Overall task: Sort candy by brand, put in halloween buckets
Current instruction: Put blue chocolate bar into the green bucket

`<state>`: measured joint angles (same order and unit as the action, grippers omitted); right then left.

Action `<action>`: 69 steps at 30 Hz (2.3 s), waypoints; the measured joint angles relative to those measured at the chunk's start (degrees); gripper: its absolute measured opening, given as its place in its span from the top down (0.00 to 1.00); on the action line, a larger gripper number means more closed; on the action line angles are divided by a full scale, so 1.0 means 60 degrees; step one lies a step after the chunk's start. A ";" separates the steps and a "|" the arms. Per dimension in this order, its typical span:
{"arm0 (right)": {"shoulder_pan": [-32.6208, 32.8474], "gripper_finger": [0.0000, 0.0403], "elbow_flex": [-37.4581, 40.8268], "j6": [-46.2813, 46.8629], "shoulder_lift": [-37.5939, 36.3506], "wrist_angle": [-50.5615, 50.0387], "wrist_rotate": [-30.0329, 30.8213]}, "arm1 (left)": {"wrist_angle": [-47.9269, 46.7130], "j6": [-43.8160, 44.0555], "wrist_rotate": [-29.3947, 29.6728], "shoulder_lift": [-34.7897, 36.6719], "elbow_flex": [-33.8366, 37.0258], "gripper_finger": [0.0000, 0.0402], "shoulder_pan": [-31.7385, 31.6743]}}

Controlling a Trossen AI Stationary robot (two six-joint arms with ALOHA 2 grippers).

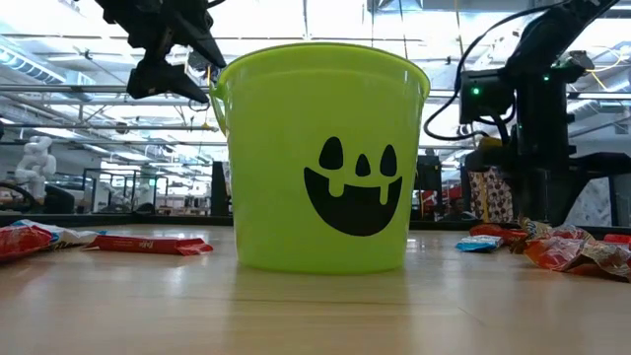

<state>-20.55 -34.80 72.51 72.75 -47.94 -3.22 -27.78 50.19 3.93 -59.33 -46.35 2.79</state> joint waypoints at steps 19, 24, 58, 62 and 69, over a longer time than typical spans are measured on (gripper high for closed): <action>-0.0001 0.95 0.0797 -0.0088 -0.0007 0.0913 -0.0244 | -0.0116 -0.0443 0.0096 0.0000 0.0000 0.33 0.0000; 0.0006 0.99 0.0804 -0.0473 -0.0007 0.1025 -0.0230 | -0.0355 -0.0443 0.0142 0.0000 0.0004 0.33 -0.0004; 0.0400 1.00 -0.2690 -0.3033 -0.2626 0.8717 -0.1779 | -0.0368 -0.0762 0.0794 -0.0004 0.0004 0.33 -0.0095; 0.0663 1.00 -0.2690 -0.3908 -0.2583 0.9935 -0.1786 | -0.0330 -0.0698 0.0794 -0.0004 0.0004 0.33 -0.0087; 0.1100 1.00 -0.2690 -0.5118 -0.2583 1.0871 -0.1780 | 0.0038 -0.0684 0.0794 -0.0004 0.0007 0.33 -0.0087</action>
<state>-13.95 -50.94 41.80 57.25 17.29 -13.90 -27.55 46.09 8.69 -59.35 -46.30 2.26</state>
